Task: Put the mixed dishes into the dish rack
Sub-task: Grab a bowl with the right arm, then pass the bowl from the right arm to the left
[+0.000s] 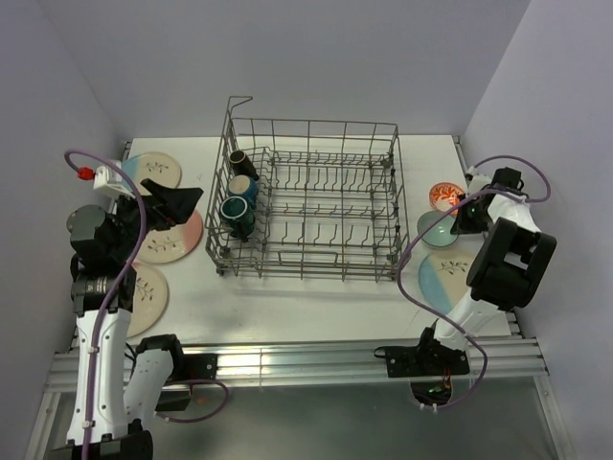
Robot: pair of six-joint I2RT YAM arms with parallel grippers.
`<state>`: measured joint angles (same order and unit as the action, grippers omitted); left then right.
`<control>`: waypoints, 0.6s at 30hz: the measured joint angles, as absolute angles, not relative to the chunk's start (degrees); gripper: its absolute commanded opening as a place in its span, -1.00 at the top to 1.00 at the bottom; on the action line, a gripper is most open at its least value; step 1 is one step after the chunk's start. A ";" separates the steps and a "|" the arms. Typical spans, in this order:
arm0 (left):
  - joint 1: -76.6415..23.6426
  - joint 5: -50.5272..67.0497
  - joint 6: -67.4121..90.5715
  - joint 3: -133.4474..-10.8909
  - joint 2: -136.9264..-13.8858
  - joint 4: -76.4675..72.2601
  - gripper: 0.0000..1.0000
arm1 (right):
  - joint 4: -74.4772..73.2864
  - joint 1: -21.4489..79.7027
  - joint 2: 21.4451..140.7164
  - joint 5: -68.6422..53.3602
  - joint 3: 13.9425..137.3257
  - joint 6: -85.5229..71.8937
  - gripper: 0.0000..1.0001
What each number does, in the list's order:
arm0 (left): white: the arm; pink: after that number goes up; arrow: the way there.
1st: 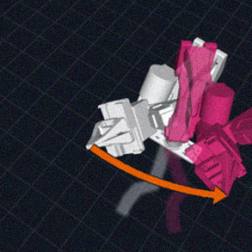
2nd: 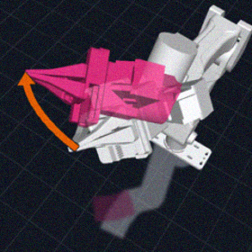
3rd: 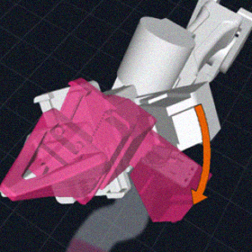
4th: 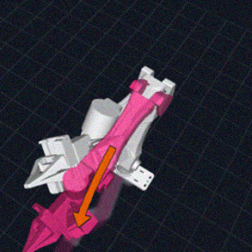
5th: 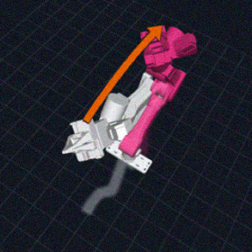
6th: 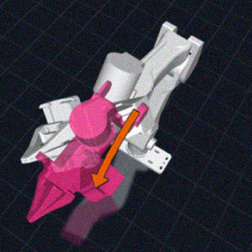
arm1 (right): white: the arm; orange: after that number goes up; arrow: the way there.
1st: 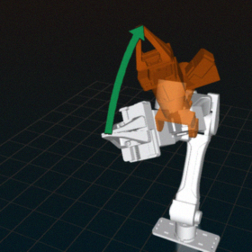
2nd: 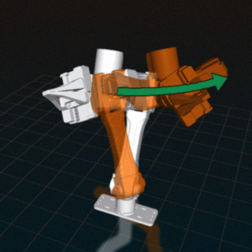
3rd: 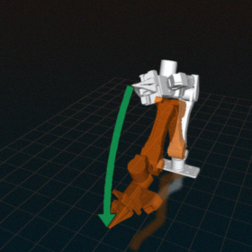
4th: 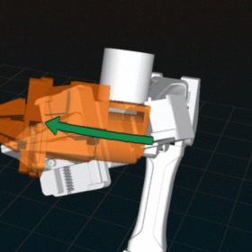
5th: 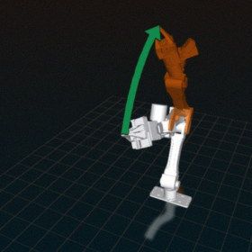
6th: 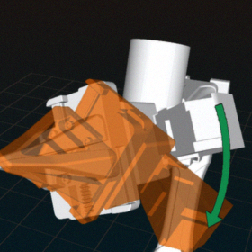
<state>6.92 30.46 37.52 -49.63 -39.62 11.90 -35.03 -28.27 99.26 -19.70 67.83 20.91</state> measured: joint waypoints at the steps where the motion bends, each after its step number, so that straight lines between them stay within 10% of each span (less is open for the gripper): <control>1: 6.42 30.74 37.78 -50.11 -40.21 11.60 -0.86 | -35.27 -28.27 98.32 -19.62 67.79 20.99 1.00; 18: -21.80 21.39 38.57 -62.85 -56.69 10.39 -0.70 | -42.35 -26.11 75.35 -20.73 75.61 24.21 1.00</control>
<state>-21.80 21.39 38.57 -62.85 -56.69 10.39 -42.35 -26.11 75.35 -20.73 75.61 24.21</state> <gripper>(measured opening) 0.869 0.046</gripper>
